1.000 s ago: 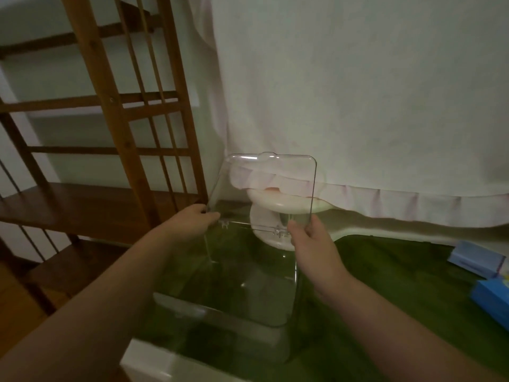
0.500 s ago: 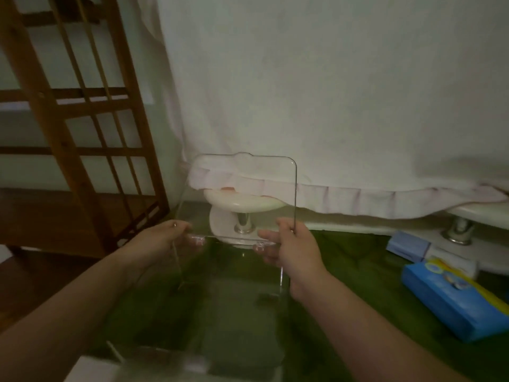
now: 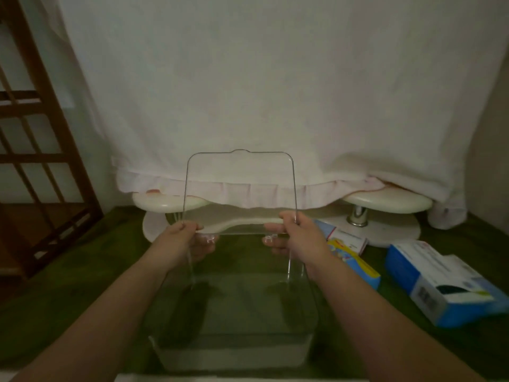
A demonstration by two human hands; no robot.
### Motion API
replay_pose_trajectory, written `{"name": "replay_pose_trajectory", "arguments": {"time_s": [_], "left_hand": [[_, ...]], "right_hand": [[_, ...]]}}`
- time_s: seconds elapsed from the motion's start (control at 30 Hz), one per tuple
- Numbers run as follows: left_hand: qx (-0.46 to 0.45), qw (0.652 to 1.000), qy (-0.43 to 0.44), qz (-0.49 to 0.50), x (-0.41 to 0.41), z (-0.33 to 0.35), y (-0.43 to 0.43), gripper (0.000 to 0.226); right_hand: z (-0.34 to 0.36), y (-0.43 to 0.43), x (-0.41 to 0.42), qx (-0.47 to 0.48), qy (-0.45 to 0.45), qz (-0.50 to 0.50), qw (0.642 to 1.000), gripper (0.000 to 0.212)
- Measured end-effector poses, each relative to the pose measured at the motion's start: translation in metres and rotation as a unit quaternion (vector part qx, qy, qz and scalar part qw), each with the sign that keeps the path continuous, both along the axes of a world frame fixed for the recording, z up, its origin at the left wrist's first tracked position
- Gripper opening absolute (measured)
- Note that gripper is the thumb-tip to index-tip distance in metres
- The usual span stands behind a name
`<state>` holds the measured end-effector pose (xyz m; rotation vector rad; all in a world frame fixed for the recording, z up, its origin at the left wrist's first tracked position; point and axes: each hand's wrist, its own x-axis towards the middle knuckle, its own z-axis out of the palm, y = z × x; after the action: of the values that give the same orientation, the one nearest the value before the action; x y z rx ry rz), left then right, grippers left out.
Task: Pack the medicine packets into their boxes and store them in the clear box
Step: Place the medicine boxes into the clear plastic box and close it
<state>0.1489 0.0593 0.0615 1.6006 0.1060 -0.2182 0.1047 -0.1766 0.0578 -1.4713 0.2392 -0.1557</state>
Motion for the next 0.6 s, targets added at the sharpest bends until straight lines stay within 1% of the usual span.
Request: {"name": "replay_pose_trajectory", "arguments": {"time_s": [0.13, 0.33, 0.43, 0.6], "left_hand": [[0.019, 1.000, -0.013, -0.013, -0.007, 0.001, -0.032, 0.021], [0.023, 0.998, -0.029, -0.041, -0.015, -0.003, -0.073, 0.023], [0.009, 0.999, -0.028, -0.040, -0.017, -0.002, -0.081, 0.024], [0.014, 0.998, -0.026, -0.048, -0.019, 0.000, -0.079, 0.025]], "right_hand": [[-0.002, -0.029, -0.008, 0.005, -0.003, -0.016, 1.000, 0.025], [-0.004, -0.072, -0.023, 0.010, -0.002, -0.028, 1.000, 0.024], [-0.007, -0.079, -0.026, 0.015, -0.002, -0.037, 0.999, 0.023], [-0.005, -0.079, -0.028, 0.016, 0.006, -0.038, 0.999, 0.020]]}}
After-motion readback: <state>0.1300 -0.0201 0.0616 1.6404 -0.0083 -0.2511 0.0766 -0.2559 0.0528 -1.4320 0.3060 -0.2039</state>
